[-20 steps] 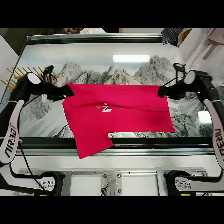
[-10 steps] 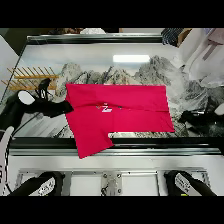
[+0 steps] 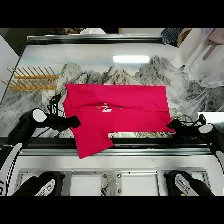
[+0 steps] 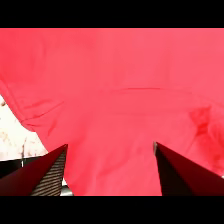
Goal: Fold the clothes and pants, and hang the long-sleeved shirts on hangers.
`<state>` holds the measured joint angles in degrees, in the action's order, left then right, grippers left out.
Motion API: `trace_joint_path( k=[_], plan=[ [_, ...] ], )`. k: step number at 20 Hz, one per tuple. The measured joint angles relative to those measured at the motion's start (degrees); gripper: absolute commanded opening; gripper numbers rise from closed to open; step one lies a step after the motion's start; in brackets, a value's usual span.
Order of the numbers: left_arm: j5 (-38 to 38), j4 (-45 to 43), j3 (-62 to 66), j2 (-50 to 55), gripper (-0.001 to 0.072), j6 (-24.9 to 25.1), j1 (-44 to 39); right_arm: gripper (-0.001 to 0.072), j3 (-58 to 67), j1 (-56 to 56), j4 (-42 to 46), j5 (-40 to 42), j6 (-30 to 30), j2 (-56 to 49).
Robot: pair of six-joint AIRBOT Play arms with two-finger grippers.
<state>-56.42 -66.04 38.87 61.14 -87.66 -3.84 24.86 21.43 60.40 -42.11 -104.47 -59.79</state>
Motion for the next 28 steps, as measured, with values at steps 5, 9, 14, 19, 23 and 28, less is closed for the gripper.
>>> trace_joint_path(
  k=[5, 9, 14, 19, 23, 28],
  plan=[
    [0.2, 0.0, -0.6, 1.6, 0.056, -0.9, 0.9, 0.0015, -0.9, -4.0, -0.3, 5.5, 0.2, -1.4],
    [-1.2, -0.3, -2.8, -0.9, 0.056, -2.0, 6.4, 0.0015, -0.9, -4.8, -0.7, 6.8, 1.9, -1.6],
    [-2.7, 0.8, -11.9, -5.1, 0.056, -4.2, 11.6, 0.0015, -0.9, -5.0, -0.9, 7.1, 2.4, -1.6],
    [0.0, 10.4, -17.8, -3.6, 0.056, -2.2, 9.5, 0.0015, -0.9, -5.0, -1.1, 7.0, 2.6, -1.6],
    [3.0, 14.0, -15.5, 1.6, 0.0108, -0.9, 1.3, 0.0015, -0.9, -5.0, -1.1, 5.8, 2.9, -1.6],
    [0.0, 9.6, -7.6, 3.9, 0.0008, -0.5, -2.7, 0.0015, 1.7, -4.6, 1.0, -0.2, 6.1, -1.6]
  ],
)
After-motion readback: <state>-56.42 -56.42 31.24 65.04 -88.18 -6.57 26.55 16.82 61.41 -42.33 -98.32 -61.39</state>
